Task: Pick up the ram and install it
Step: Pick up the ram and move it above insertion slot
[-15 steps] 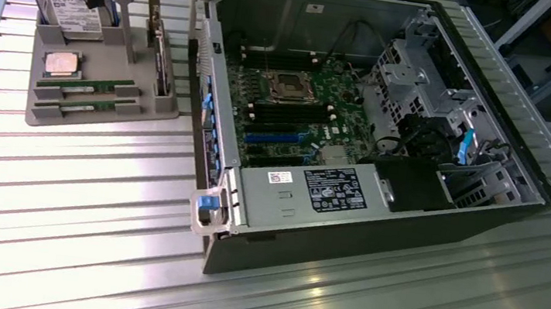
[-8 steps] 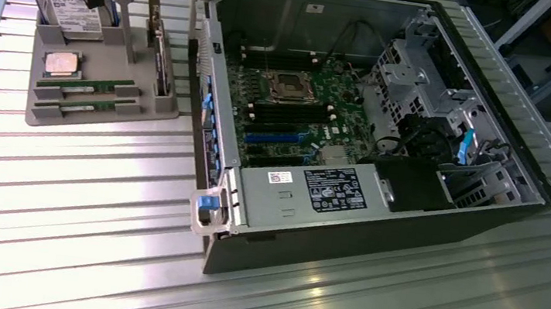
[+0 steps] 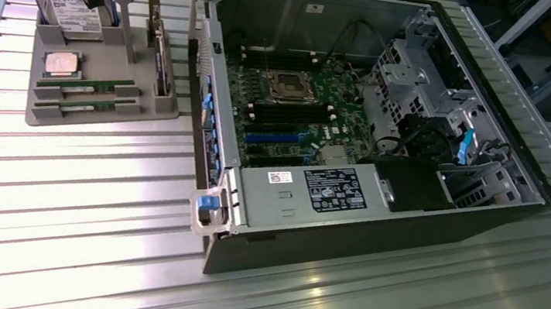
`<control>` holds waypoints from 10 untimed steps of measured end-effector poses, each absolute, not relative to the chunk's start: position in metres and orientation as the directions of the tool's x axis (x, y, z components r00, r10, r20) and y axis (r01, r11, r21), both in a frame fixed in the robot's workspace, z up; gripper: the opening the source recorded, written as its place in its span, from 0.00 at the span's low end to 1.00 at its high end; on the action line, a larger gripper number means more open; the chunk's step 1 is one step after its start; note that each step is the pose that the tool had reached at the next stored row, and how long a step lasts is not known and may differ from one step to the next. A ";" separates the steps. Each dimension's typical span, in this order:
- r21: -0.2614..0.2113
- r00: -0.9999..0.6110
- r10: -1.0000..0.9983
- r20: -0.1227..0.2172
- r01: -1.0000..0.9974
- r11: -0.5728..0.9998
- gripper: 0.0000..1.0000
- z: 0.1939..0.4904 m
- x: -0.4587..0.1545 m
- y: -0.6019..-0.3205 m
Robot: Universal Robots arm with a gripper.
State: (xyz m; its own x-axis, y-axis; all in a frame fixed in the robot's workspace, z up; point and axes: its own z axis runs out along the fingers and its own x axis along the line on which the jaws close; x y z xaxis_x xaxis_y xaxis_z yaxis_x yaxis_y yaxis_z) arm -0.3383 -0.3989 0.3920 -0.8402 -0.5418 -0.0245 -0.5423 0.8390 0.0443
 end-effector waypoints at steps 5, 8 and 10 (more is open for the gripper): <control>0.044 -0.823 -0.567 -0.024 -0.568 0.822 0.11 0.392 -0.338 -0.399; 0.044 -0.811 -0.584 -0.024 -0.584 0.810 0.11 0.392 -0.338 -0.399; 0.044 -0.808 -0.589 -0.024 -0.590 0.807 0.11 0.392 -0.338 -0.399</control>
State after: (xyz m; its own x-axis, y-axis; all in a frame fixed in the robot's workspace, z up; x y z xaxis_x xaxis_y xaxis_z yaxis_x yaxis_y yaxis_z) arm -0.3383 -0.3989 0.3920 -0.8077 -0.5891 -0.0245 -0.5896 0.8065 0.0443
